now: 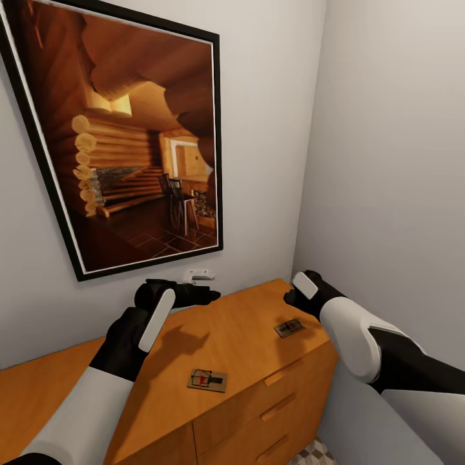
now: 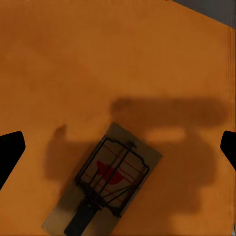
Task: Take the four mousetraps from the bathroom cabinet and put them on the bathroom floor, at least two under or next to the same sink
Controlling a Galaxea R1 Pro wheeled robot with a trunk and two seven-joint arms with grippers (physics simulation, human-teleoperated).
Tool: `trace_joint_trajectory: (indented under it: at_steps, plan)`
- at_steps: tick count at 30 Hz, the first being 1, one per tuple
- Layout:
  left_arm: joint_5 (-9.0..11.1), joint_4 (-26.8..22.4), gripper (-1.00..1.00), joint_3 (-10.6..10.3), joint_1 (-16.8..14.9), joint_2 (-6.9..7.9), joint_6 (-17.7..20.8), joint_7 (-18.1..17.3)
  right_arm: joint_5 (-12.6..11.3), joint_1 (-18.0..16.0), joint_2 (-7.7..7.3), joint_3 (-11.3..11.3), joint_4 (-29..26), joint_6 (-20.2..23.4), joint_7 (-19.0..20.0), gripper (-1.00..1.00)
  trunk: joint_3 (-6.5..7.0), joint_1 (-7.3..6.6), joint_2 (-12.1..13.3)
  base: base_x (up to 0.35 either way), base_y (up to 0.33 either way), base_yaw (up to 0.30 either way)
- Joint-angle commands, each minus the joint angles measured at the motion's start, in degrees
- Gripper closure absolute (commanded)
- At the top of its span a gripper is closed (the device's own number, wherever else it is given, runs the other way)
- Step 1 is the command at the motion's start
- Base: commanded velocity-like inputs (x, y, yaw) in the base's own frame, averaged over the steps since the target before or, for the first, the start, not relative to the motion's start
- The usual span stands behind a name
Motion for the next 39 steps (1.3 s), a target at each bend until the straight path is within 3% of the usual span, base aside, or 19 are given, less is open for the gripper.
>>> trace_joint_trajectory:
  at_steps: [1, 14, 33, 39]
  plan:
    - [0.4, 0.0, -1.0, 0.0, 0.0, 0.0, 0.2, 0.4, -0.2, 0.0, -0.1, -0.2, 0.0, 0.1, -0.3, -1.0, -0.08, 0.01, -0.1, 0.0, 0.0, 0.0]
    - [0.4, 0.4, -1.0, 0.0, 0.0, 0.0, 0.2, 0.4, -0.6, -0.1, -0.79, -0.1, 3.9, -2.9, -0.3, -1.0, -0.08, 0.01, -0.1, 0.0, 0.0, 0.0]
    - [0.4, 0.5, -1.0, 0.0, 0.0, 0.0, 0.2, 0.4, -0.8, -0.1, 0.08, -0.2, 5.8, -3.4, -0.1, -1.0, -0.08, 0.01, -0.1, 0.0, 0.0, 0.0]
    - [0.4, 0.5, -1.0, 0.0, 0.0, 0.0, 0.2, 0.4, -0.8, -0.1, 1.23, -0.2, 6.2, -4.2, -0.1, -1.0, -0.08, 0.01, -0.1, 0.0, 0.0, 0.0]
